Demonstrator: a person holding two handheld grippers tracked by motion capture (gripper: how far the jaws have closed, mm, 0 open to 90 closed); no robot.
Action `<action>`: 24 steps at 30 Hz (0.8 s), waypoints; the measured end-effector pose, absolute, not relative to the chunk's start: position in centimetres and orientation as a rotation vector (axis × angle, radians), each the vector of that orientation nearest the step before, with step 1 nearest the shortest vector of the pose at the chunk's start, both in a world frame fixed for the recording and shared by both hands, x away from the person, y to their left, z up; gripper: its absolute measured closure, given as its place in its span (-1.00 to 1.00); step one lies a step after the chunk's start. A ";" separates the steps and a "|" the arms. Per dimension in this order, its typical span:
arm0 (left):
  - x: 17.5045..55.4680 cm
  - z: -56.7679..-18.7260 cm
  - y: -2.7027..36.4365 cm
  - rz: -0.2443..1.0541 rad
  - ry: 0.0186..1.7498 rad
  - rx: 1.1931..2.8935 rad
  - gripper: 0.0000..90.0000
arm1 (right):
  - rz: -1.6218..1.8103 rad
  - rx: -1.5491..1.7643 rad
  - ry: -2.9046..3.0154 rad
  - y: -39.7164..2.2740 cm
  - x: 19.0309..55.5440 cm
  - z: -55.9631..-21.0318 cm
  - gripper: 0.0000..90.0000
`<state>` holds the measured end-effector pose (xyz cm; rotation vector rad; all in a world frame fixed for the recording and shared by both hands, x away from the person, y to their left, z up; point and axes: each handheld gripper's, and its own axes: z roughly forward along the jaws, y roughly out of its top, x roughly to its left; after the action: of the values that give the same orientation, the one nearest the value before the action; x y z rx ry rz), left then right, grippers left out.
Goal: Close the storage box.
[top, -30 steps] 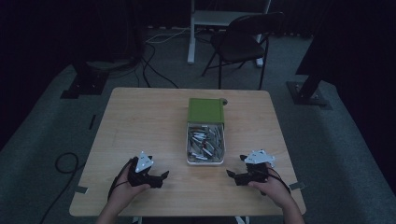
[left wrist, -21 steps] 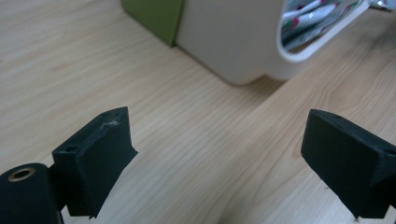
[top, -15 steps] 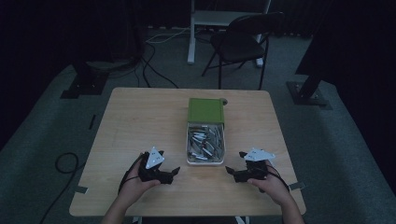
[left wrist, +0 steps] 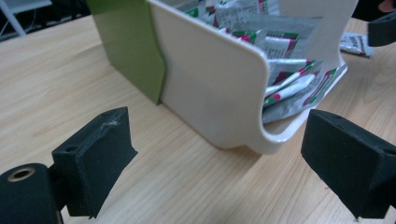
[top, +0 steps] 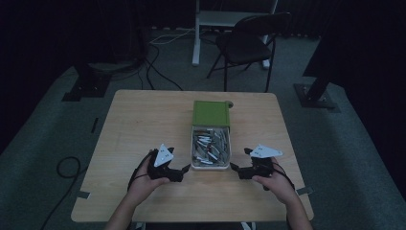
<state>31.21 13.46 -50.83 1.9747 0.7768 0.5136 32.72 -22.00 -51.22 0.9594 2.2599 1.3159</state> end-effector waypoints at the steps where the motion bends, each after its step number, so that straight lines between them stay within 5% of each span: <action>1: 31.2 -50.8 13.5 0.514 0.777 1.975 -0.79 | 1.322 0.963 2.255 -22.0 32.8 -51.2 -0.72; 24: 33.3 -50.4 12.6 0.521 0.779 1.954 -0.79 | 1.338 1.022 2.216 -21.4 34.3 -51.3 -0.72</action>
<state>33.27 12.56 -50.39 1.9538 0.7793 0.5210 34.31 -21.40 -51.32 1.0217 2.2165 1.3384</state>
